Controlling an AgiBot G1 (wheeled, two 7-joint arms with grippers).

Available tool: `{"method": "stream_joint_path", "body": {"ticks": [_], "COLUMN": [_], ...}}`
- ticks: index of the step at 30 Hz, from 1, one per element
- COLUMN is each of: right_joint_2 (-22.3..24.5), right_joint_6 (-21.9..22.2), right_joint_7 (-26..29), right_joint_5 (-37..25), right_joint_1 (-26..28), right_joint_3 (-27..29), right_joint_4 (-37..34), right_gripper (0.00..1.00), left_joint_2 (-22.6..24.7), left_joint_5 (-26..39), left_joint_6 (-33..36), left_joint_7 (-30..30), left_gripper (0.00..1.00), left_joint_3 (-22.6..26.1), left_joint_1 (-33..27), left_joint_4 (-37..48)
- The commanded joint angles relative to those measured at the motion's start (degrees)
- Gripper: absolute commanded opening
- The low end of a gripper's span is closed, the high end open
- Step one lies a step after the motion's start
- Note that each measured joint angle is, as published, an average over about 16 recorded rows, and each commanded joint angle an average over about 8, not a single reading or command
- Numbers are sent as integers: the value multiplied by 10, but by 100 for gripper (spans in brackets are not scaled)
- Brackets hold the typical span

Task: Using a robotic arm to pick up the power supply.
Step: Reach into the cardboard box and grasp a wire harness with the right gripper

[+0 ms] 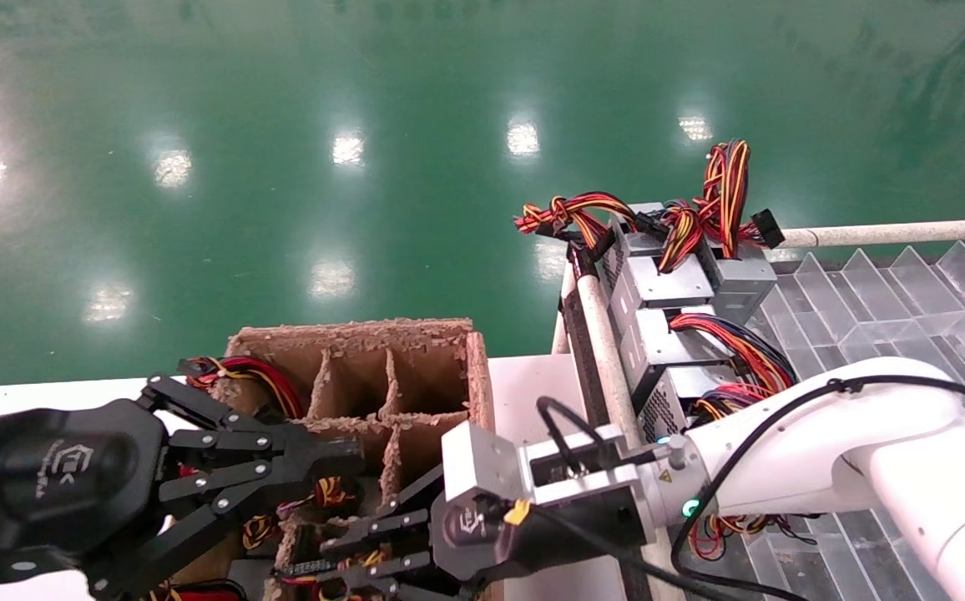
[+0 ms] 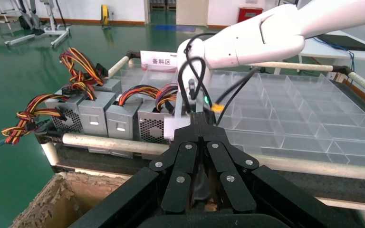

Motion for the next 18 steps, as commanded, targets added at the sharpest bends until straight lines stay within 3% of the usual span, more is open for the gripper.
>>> {"method": "stream_joint_path", "body": {"ticks": [1,18], "right_joint_2": [4,45], "right_joint_6": [0,4], "right_joint_7": [4,37], "right_joint_5": [10,67], "right_joint_1": [1,21], "right_joint_3": [-2,-30], "right_joint_4": [6,82], "right_gripper": [0,0], "left_joint_2": [0,0], "left_joint_5": [0,0], "left_joint_6": [0,0], "left_joint_7": [0,0], "left_gripper": [0,0], "left_joint_3": [0,0], "left_joint_1": [0,0], "left_joint_4": [0,0]}}
